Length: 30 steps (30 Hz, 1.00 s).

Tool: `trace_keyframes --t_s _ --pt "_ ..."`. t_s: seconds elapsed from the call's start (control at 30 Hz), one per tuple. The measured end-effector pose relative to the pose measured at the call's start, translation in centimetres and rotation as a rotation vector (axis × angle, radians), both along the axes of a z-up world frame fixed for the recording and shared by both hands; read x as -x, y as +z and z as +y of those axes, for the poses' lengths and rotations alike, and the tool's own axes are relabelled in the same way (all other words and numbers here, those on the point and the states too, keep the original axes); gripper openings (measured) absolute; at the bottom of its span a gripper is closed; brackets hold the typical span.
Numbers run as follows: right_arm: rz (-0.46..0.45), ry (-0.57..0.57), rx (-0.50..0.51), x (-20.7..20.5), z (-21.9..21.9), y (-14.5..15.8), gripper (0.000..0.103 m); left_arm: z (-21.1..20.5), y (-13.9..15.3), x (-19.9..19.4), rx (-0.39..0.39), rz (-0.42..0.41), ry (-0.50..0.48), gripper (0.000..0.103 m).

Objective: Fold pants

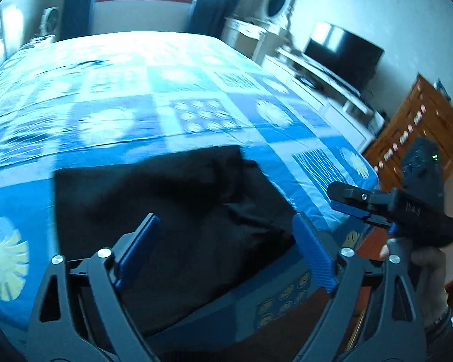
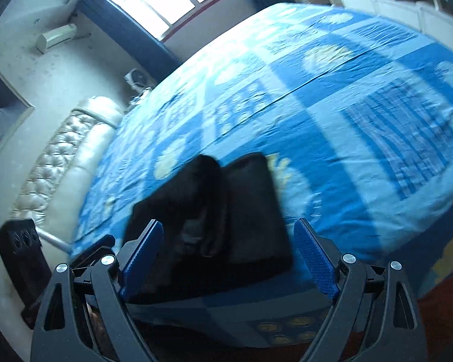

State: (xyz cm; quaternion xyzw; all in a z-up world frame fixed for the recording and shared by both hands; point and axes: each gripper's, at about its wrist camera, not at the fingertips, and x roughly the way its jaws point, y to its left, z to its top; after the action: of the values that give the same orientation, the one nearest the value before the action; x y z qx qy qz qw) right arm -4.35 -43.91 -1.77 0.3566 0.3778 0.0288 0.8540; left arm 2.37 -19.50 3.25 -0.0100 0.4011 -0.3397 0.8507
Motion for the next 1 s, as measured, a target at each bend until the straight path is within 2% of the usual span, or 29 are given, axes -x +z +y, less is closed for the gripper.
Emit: trace_keyframes --t_s 0.1,0.3,0.37,0.4,0.43,0.47,0.5,0.53,0.6,0.83,0.93,1.0 --pt "0.022 0.069 -0.039 -2.6 1.1 -1.1 0.087 4.1 -0.2 -0.7 0.014 0.021 0.076 0.091" --pt "0.125 0.148 -0.198 -6.7 2.5 -4.5 0.087 11.6 -2.6 -1.7 -0.007 0.065 0.244 0.091" --pt "0.144 0.169 -0.202 -7.4 3.4 -5.2 0.087 13.4 -3.6 -1.9 -0.002 0.097 0.279 0.091" --pt "0.155 0.182 -0.186 -7.8 3.9 -5.4 0.076 14.1 -4.0 -1.9 0.002 0.109 0.289 0.091" --pt "0.171 0.196 -0.174 -8.1 4.5 -5.6 0.054 14.8 -4.6 -2.0 0.005 0.127 0.304 0.091" --pt "0.19 0.208 -0.177 -8.3 4.9 -6.0 0.043 15.2 -5.1 -2.0 0.008 0.143 0.315 0.091" --pt "0.211 0.215 -0.175 -8.5 5.4 -6.3 0.027 15.6 -5.5 -2.1 0.011 0.158 0.323 0.091" --pt "0.223 0.216 -0.156 -8.7 5.7 -6.4 0.021 16.0 -5.8 -2.0 0.015 0.173 0.328 0.091" --pt "0.209 0.215 -0.121 -8.4 6.2 -5.7 0.016 16.2 -6.4 -2.1 0.027 0.202 0.334 0.091" --pt "0.059 0.205 -0.01 -6.6 6.4 0.0 0.013 15.8 -5.8 -1.8 0.073 0.208 0.302 0.091" --pt "0.05 0.177 0.033 -5.8 5.5 0.7 0.013 14.6 -5.7 -1.9 0.085 0.219 0.279 0.091" --pt "0.073 0.158 0.039 -5.6 4.8 0.0 0.013 13.7 -5.9 -1.9 0.084 0.224 0.267 0.091"
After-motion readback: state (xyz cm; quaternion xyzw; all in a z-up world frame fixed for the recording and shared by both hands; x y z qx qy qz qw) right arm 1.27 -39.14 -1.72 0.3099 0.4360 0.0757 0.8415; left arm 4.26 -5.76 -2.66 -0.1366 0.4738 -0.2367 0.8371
